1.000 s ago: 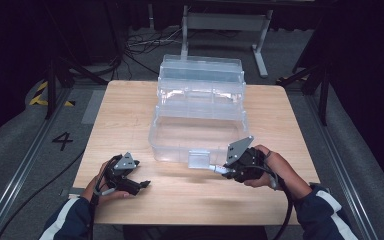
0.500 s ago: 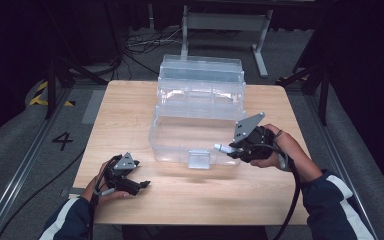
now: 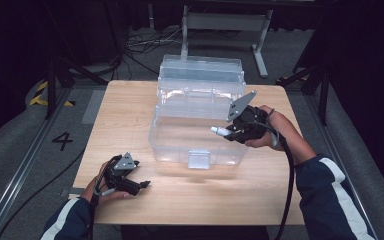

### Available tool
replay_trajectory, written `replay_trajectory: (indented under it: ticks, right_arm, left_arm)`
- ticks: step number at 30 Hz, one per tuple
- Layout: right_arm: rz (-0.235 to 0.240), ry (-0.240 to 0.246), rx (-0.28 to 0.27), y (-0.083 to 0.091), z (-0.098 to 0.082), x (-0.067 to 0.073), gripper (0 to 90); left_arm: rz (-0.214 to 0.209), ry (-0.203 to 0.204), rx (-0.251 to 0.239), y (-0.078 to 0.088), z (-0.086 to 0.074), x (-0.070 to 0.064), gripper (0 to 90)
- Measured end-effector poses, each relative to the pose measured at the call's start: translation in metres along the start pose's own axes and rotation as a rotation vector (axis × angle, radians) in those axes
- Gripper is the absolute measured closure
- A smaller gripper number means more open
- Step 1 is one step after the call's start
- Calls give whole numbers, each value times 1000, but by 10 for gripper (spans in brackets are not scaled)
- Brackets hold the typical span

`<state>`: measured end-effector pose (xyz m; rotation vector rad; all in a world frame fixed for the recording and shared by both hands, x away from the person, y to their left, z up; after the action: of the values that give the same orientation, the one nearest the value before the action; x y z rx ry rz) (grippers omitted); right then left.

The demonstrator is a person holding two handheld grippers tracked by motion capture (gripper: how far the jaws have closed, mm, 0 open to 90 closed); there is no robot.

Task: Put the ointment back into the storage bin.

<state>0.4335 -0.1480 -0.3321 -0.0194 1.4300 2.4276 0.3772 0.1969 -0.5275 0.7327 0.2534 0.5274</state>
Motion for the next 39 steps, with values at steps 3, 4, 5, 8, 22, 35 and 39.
replay_trajectory:
  ticks: [3,4,5,8,22,35,39]
  right_arm:
    - [2,-5,20,-7,1,-7,711]
    - [2,-4,29,-9,1,-9,711]
    - [-2,-7,38,-12,2,-11,712]
    - [9,-8,45,-16,3,-15,711]
    - [25,0,82,-42,10,-32,711]
    - [36,6,115,-64,10,-42,710]
    - [38,11,130,-70,8,-43,710]
  left_arm:
    - [0,2,-1,0,0,0,147]
    - [0,2,-1,0,0,0,147]
    - [0,2,-1,0,0,0,147]
    - [0,2,-1,0,0,0,147]
    - [0,2,-1,0,0,0,147]
    - [0,2,-1,0,0,0,147]
    - [0,2,-1,0,0,0,147]
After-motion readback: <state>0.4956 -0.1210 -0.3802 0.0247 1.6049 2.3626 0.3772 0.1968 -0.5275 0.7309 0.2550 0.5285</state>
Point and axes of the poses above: each handheld gripper's, and its own axes: y roughly backward along the jaws, z roughly out of its top, x roughly to its left, the point moved 4 cm from there along -y, roughly forward along the jaws, and after that the axes turned 3 degrees about -x, right-handed, at the moved point
